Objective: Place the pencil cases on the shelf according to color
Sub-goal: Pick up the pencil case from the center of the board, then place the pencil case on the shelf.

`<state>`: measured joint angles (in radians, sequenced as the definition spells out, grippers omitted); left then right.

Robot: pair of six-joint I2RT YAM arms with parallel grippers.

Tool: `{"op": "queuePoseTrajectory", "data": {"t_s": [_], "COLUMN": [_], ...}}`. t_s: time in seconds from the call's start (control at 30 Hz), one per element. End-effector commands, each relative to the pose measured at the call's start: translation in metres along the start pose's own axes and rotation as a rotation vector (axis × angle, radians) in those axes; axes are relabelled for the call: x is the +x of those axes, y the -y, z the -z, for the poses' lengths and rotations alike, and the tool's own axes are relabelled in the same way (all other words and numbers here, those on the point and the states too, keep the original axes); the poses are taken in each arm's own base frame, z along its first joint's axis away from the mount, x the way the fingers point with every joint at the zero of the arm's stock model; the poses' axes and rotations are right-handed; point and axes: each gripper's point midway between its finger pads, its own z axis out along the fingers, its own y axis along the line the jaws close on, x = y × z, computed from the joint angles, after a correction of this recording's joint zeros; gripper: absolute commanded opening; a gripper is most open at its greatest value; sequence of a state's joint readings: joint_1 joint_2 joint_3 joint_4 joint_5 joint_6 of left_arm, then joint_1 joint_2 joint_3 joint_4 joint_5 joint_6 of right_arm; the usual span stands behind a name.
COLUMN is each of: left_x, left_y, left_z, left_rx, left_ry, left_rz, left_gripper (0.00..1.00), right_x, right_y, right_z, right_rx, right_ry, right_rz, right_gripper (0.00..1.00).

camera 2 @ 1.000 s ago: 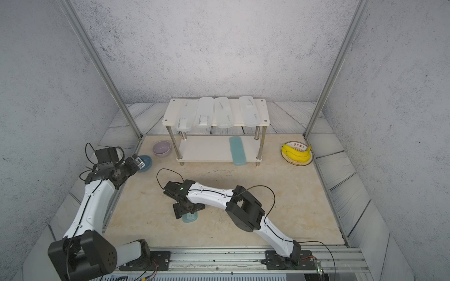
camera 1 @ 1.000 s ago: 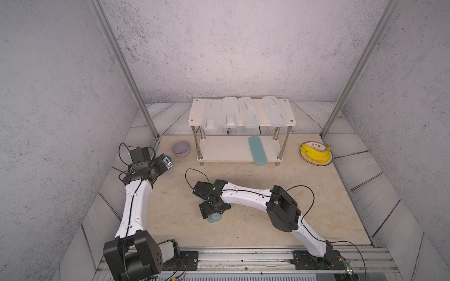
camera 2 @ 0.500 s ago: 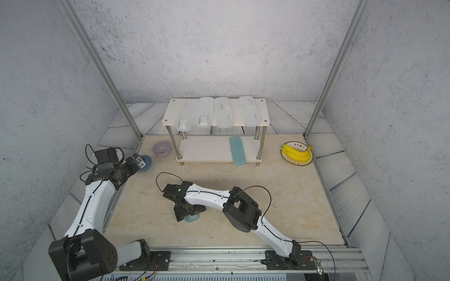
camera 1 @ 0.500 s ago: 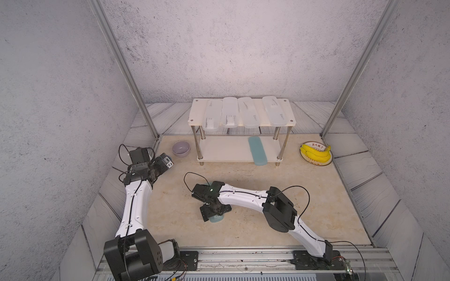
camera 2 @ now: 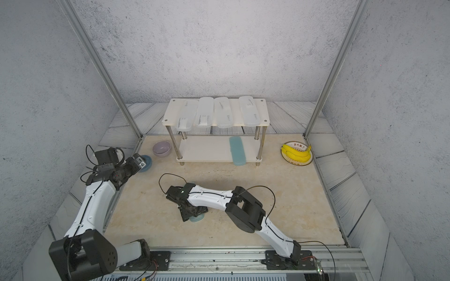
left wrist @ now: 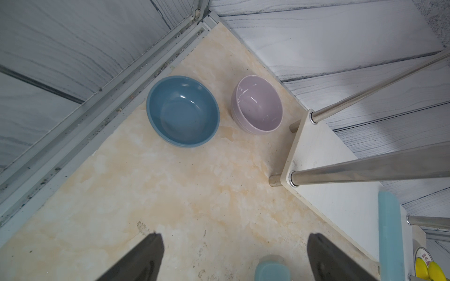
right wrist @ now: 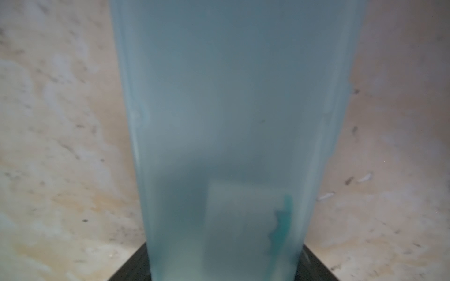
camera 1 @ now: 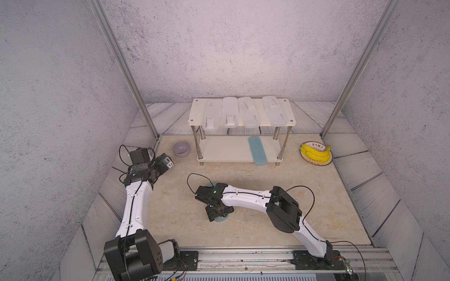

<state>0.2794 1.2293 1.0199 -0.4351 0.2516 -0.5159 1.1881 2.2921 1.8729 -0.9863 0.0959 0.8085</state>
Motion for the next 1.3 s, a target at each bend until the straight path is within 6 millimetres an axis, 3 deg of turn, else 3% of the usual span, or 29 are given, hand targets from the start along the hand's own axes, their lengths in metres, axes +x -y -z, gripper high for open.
{"op": "queuePoseTrajectory", "data": {"t_s": [0.0,0.17,0.27,0.43,0.7,0.83,1.0,1.13,1.27], "left_x": [-0.002,0.0,0.0,0.001,0.003,0.003,0.007,0.007,0.008], "left_y": [-0.003,-0.001,-0.001,0.0,0.006,0.011,0.016,0.018,0.019], "left_z": [0.005,0.005,0.006,0.006,0.005,0.002,-0.002,-0.003,-0.002], "left_rx": [-0.004,0.009,0.01,0.021,0.055,0.084,0.115,0.128,0.134], "left_ry": [0.024,0.02,0.022,0.022,0.009,0.001,-0.026,-0.03,-0.033], "left_rz": [-0.005,-0.007,-0.009,-0.009,-0.002,0.009,0.023,0.029,0.028], "left_gripper": [0.99,0.99,0.99,0.99,0.98,0.99,0.99,0.99,0.99], "right_x": [-0.007,-0.026,-0.045,-0.089,-0.148,-0.172,-0.191,-0.2,-0.198], "right_y": [0.026,0.063,0.086,0.112,0.148,0.159,0.158,0.155,0.158], "right_z": [0.026,0.061,0.069,0.071,0.052,0.046,0.043,0.047,0.051], "right_rx": [0.084,0.121,0.093,0.068,0.086,0.084,0.062,0.041,0.05], "right_ry": [0.081,0.176,0.199,0.233,0.247,0.288,0.301,0.307,0.286], "right_rz": [-0.005,-0.046,-0.084,-0.109,-0.154,-0.168,-0.161,-0.156,-0.166], "right_gripper": [0.57,0.58,0.61,0.61,0.61,0.64,0.72,0.83,0.94]}}
